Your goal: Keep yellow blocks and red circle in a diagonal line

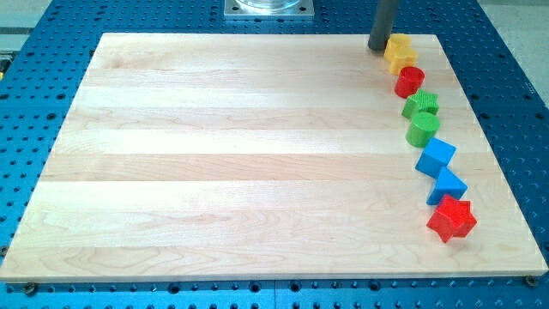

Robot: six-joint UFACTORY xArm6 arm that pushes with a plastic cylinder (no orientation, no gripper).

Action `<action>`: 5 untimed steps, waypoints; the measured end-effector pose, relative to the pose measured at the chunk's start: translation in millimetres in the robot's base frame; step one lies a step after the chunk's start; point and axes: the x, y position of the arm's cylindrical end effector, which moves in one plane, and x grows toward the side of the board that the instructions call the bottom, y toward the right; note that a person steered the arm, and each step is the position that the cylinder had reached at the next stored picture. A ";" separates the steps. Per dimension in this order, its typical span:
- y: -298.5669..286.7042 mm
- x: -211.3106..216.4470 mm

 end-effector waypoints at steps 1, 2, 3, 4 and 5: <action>0.0 0.4; 0.0 0.4; 4.6 -4.7; 27.0 -28.3; 83.6 -20.9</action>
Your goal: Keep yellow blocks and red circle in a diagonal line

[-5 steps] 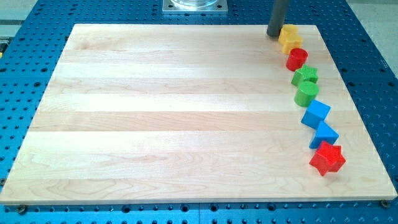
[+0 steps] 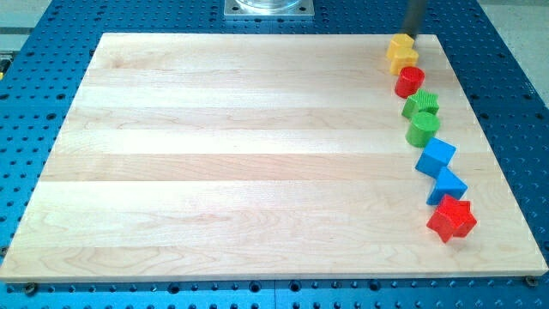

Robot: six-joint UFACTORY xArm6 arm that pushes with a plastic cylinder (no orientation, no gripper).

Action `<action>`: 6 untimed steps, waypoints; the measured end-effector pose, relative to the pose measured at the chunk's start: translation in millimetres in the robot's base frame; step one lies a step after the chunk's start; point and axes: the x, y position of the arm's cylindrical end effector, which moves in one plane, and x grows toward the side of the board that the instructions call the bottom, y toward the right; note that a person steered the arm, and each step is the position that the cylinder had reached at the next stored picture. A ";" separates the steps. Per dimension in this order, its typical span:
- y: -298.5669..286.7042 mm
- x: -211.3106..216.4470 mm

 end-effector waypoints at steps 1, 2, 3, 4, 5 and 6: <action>-24.2 8.6; -86.8 45.2; -113.9 54.2; -60.3 29.4; 2.6 44.3; -18.5 65.6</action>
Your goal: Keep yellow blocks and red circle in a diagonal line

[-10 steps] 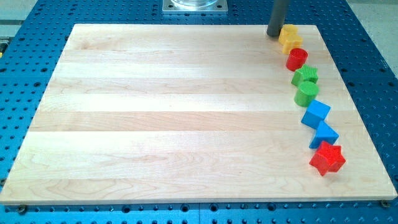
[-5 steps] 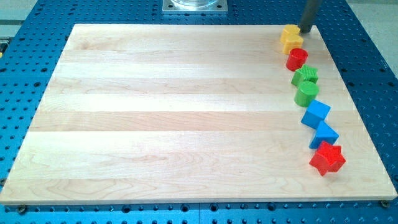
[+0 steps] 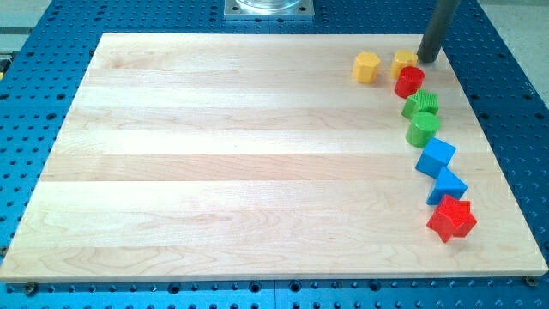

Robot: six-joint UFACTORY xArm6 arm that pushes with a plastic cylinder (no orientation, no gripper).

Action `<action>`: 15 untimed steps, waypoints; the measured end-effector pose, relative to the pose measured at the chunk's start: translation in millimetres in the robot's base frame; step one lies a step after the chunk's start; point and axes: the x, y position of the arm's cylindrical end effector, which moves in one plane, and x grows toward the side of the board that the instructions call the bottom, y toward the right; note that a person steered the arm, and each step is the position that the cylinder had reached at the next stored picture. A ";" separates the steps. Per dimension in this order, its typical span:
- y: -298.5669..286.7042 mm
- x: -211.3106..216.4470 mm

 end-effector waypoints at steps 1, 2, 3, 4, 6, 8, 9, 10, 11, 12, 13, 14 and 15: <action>-38.7 34.4; -73.0 32.7; -91.0 25.0; -76.3 8.3; -156.1 1.7; -95.2 -24.2; -4.1 -28.5; -38.1 -30.9; -127.0 -29.5; -186.5 -23.8; -222.8 0.7; -234.8 -10.4; -186.8 -26.3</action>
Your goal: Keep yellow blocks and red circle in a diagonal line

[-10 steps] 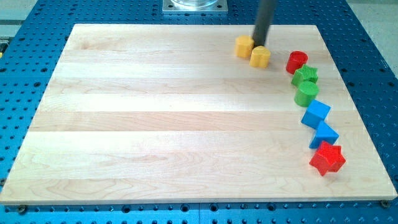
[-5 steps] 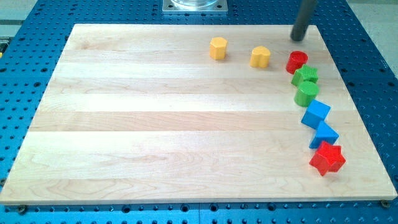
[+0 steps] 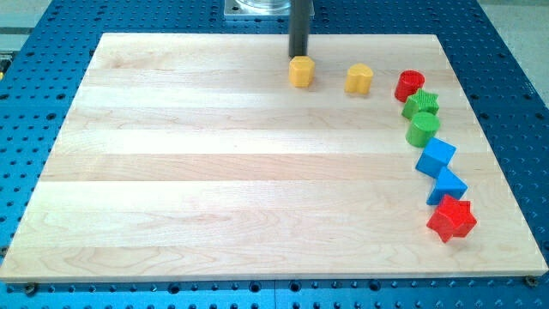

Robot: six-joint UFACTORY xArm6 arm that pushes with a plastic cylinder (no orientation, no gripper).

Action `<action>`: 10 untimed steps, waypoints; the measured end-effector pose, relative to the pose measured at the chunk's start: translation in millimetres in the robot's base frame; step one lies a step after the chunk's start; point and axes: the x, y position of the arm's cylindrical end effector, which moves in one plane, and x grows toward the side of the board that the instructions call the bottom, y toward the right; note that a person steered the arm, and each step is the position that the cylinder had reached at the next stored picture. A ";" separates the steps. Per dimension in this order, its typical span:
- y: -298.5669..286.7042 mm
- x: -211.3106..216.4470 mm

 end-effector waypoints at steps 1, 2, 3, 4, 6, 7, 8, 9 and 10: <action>72.8 2.7; 154.8 15.6; 199.0 45.5; 188.6 71.5; 148.6 105.1; 139.5 105.3; 145.9 102.4; 142.5 94.3; 97.3 89.0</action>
